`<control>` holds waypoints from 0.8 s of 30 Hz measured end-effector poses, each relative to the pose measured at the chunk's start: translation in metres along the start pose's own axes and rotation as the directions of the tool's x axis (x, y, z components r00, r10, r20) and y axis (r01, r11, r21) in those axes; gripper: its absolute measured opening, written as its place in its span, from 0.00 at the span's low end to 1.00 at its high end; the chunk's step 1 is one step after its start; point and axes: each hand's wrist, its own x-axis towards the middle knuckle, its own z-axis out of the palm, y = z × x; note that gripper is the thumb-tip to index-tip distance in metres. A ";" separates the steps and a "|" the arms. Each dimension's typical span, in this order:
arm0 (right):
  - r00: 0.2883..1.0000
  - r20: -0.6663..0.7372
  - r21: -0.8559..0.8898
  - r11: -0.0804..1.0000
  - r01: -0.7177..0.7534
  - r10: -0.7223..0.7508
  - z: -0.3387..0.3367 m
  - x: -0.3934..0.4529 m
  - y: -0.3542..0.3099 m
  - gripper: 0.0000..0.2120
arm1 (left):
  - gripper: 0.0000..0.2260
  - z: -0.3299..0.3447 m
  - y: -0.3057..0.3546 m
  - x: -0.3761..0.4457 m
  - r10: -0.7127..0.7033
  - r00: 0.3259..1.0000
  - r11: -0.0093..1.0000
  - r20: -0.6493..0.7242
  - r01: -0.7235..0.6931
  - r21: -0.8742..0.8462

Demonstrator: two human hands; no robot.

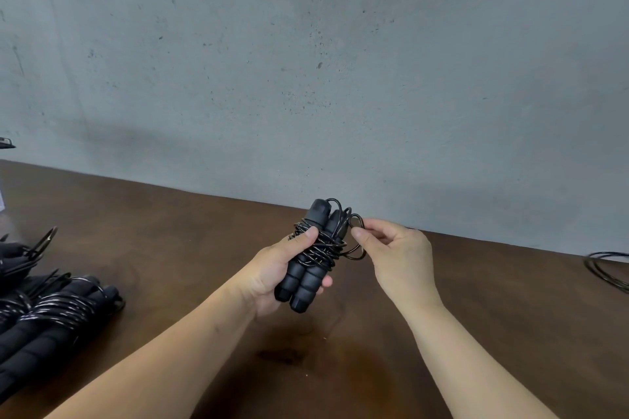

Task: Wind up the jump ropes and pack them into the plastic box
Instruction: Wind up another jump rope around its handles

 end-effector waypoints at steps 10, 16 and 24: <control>0.937 0.109 -0.338 0.875 0.348 -0.331 0.002 -0.006 -0.006 0.10 | 0.25 0.003 0.000 -0.005 0.064 0.997 0.995 0.032 -0.066 0.073; 0.963 0.068 -0.273 0.923 0.270 -0.262 0.007 -0.012 -0.014 0.11 | 0.21 0.007 0.008 -0.004 0.141 0.990 0.980 -0.017 -0.137 0.144; 0.950 0.151 -0.411 0.856 0.313 -0.275 0.001 -0.011 -0.035 0.10 | 0.15 0.011 0.017 -0.009 0.186 0.982 0.936 -0.020 -0.171 0.307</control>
